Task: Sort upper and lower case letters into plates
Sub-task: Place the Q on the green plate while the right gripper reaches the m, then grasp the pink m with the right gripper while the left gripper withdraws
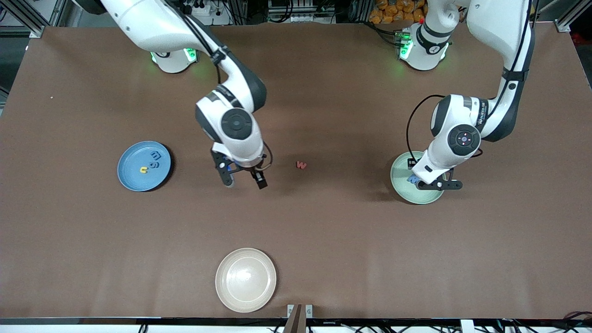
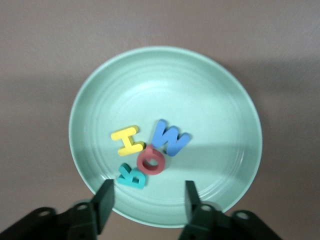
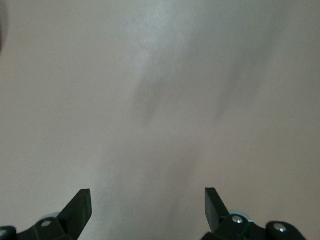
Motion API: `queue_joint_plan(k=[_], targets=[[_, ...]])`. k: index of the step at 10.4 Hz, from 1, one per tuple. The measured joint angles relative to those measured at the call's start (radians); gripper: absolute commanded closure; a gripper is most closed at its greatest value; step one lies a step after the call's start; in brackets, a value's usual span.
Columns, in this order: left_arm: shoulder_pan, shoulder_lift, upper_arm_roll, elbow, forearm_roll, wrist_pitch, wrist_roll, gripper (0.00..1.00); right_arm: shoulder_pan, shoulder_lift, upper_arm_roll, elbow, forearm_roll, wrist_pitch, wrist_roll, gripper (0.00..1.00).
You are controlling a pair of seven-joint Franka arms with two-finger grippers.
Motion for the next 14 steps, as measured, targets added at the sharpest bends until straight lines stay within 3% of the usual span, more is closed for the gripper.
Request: queue_joint_plan(k=[2, 6, 9, 14], targets=[[0.000, -0.057, 0.002, 0.053, 0.000, -0.054, 0.000, 0.00, 0.044, 0.060, -0.001, 0.045, -0.011, 0.045, 0.103, 0.00], [0.001, -0.231, 0.008, 0.242, 0.000, -0.354, 0.000, 0.00, 0.108, 0.139, -0.001, 0.107, -0.046, 0.095, 0.306, 0.00], [0.010, -0.282, 0.009, 0.403, 0.000, -0.528, 0.000, 0.00, 0.123, 0.186, 0.001, 0.115, -0.045, 0.132, 0.364, 0.00], [0.021, -0.368, 0.009, 0.450, 0.000, -0.616, 0.000, 0.00, 0.156, 0.233, 0.011, 0.118, -0.044, 0.181, 0.380, 0.00]])
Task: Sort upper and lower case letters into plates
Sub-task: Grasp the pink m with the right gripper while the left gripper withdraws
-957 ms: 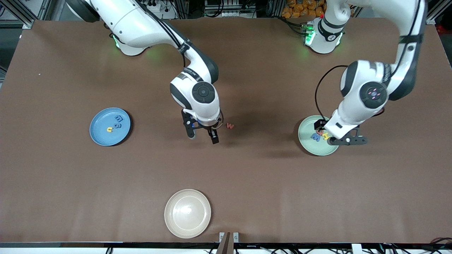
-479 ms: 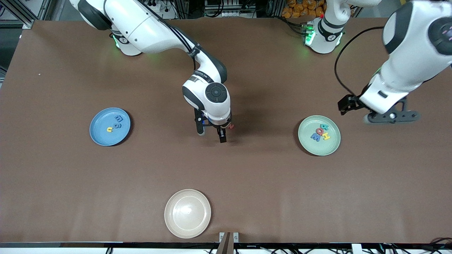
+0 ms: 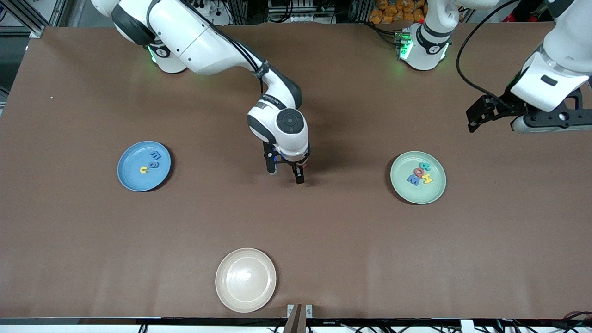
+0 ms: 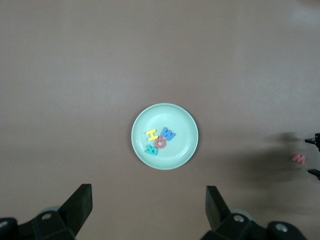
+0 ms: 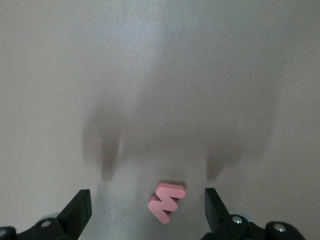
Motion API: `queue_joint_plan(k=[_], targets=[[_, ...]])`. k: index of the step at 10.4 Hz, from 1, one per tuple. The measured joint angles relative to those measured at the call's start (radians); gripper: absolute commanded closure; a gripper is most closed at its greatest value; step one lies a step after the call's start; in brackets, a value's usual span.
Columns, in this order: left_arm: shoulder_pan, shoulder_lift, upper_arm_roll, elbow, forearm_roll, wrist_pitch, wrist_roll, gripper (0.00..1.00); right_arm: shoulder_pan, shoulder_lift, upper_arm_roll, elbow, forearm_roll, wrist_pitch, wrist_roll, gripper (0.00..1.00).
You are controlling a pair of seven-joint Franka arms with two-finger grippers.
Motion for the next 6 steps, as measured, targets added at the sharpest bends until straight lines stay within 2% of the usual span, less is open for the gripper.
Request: queue_joint_plan(k=[3, 5, 6], targets=[[0.009, 0.000, 0.000, -0.001, 0.000, -0.015, 0.000, 0.00, 0.018, 0.010, 0.009, 0.001, 0.000, 0.001, 0.009, 0.00], [0.074, 0.000, -0.027, -0.001, 0.000, -0.015, 0.000, 0.00, 0.020, 0.014, 0.010, 0.001, 0.000, 0.002, 0.009, 0.01], [0.135, 0.000, -0.073, 0.001, 0.000, -0.015, 0.000, 0.00, 0.020, 0.015, 0.010, 0.001, 0.000, 0.002, 0.009, 0.10]])
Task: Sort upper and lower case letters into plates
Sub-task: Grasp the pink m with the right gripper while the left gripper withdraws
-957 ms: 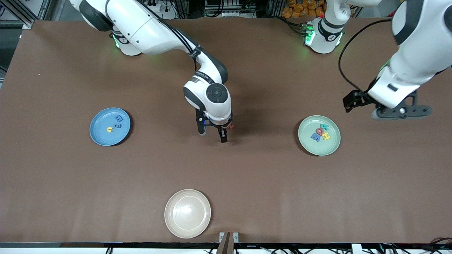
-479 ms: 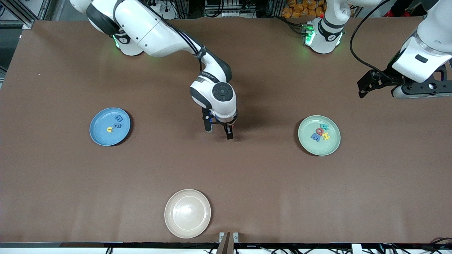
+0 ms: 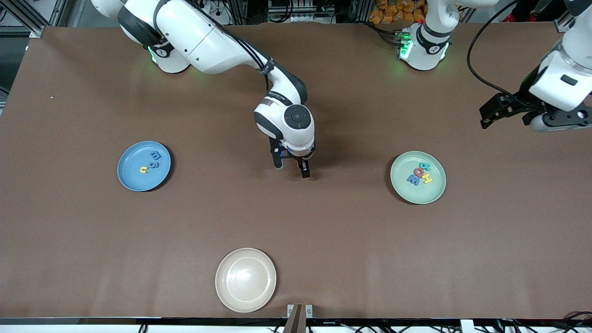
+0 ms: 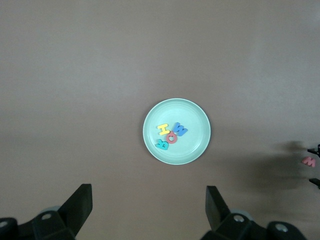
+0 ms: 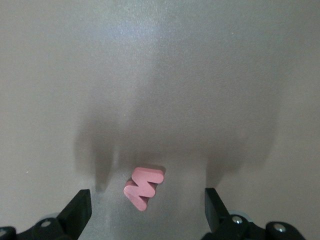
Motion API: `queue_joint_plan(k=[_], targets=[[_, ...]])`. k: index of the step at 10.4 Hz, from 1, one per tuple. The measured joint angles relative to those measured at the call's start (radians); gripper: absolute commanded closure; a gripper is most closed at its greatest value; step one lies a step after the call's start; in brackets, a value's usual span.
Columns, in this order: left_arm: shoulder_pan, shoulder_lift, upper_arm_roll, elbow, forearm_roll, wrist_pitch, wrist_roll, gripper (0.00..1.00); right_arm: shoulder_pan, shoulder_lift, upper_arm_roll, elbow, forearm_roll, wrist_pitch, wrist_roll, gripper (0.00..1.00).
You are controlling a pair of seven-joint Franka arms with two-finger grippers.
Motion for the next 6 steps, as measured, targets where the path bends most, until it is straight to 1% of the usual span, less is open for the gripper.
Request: queue_joint_plan(k=[1, 2, 5, 6], targets=[[0.045, 0.000, -0.041, 0.006, 0.000, 0.000, 0.000, 0.00, 0.000, 0.002, 0.000, 0.000, 0.000, 0.000, 0.000, 0.18], [0.059, 0.000, -0.059, 0.014, 0.000, 0.000, 0.000, 0.00, 0.000, 0.003, 0.000, 0.000, 0.000, 0.000, 0.000, 0.21], [0.061, 0.000, -0.067, 0.022, 0.000, -0.008, 0.001, 0.00, -0.001, 0.005, -0.002, 0.000, 0.000, 0.000, 0.001, 0.32], [0.061, 0.000, -0.068, 0.022, 0.000, -0.010, 0.005, 0.00, -0.001, 0.005, -0.003, 0.000, 0.000, 0.000, 0.001, 0.32]])
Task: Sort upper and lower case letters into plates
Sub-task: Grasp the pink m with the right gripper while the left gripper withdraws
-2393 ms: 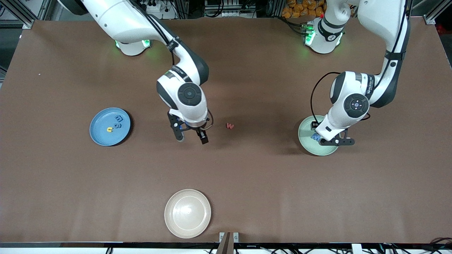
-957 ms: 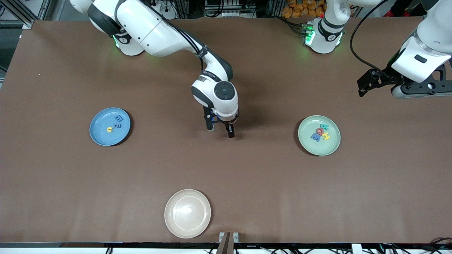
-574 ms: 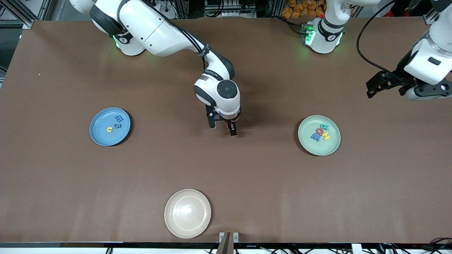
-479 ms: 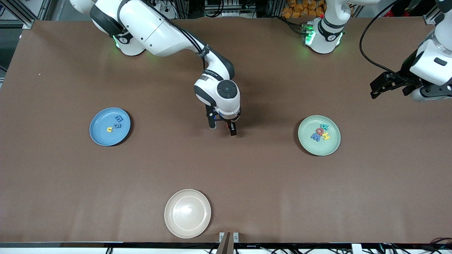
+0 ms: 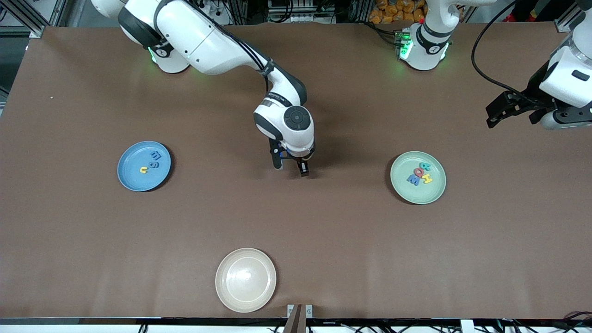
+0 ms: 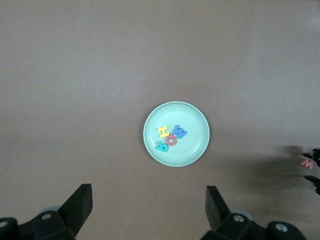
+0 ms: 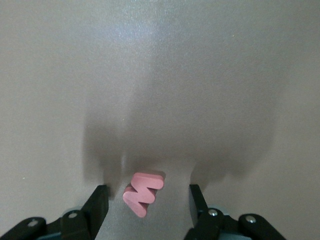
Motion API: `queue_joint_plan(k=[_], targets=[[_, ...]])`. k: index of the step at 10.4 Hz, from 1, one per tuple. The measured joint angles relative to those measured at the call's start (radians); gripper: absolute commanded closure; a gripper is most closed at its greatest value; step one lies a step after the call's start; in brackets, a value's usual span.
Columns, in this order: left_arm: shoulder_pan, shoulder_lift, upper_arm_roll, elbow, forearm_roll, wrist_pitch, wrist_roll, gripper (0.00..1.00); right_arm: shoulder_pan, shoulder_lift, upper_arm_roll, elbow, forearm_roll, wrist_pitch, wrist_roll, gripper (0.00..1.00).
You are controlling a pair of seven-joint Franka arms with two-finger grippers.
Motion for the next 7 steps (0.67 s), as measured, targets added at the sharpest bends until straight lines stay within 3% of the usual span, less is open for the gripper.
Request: queue_joint_plan(k=[2, 3, 4, 5, 7], targets=[[0.000, 0.000, -0.003, 0.002, 0.000, -0.004, 0.002, 0.00, -0.001, 0.001, 0.000, 0.000, 0.000, 0.001, 0.000, 0.35], [0.001, 0.000, -0.003, 0.003, 0.000, -0.010, 0.002, 0.00, -0.001, 0.001, 0.000, 0.000, 0.000, 0.004, 0.000, 0.42], [0.003, 0.000, -0.002, 0.006, 0.000, -0.017, 0.002, 0.00, -0.001, 0.003, 0.000, 0.000, 0.000, 0.011, 0.000, 0.65], [0.003, 0.000, -0.002, 0.009, 0.000, -0.020, 0.003, 0.00, -0.001, 0.006, 0.000, 0.000, 0.000, 0.014, 0.000, 0.70], [0.003, 0.000, -0.003, 0.011, 0.000, -0.022, 0.040, 0.00, -0.002, 0.008, -0.001, 0.006, 0.000, 0.022, 0.000, 0.92]])
